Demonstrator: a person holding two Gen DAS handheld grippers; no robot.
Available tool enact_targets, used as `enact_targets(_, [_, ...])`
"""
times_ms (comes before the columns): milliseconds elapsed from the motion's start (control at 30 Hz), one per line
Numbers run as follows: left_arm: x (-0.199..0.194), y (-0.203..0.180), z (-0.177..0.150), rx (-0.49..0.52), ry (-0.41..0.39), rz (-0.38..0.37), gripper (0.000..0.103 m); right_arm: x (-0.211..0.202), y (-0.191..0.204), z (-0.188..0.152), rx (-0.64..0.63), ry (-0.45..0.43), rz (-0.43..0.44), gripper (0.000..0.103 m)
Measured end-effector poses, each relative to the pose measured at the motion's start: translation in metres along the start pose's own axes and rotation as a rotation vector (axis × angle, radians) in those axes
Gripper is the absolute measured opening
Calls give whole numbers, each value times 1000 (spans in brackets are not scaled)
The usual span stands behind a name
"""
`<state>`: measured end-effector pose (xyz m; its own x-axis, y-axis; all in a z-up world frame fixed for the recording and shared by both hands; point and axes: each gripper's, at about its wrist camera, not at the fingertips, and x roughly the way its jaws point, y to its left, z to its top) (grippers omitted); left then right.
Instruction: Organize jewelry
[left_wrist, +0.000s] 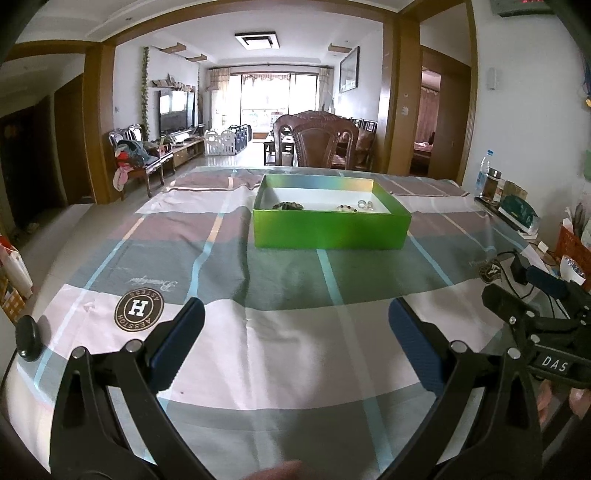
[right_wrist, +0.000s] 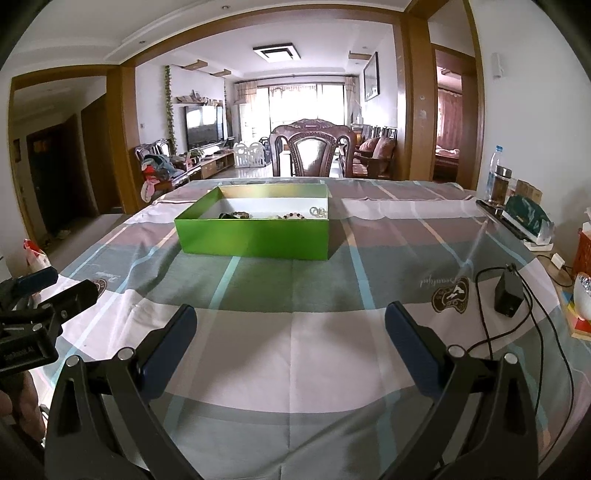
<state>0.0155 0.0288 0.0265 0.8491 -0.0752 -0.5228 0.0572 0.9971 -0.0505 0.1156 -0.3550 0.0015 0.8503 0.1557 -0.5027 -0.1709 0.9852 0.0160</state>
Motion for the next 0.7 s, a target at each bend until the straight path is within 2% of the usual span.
enact_targets(700, [11, -2, 3, 1, 25, -4, 99, 7, 2, -2, -5, 10, -4, 100])
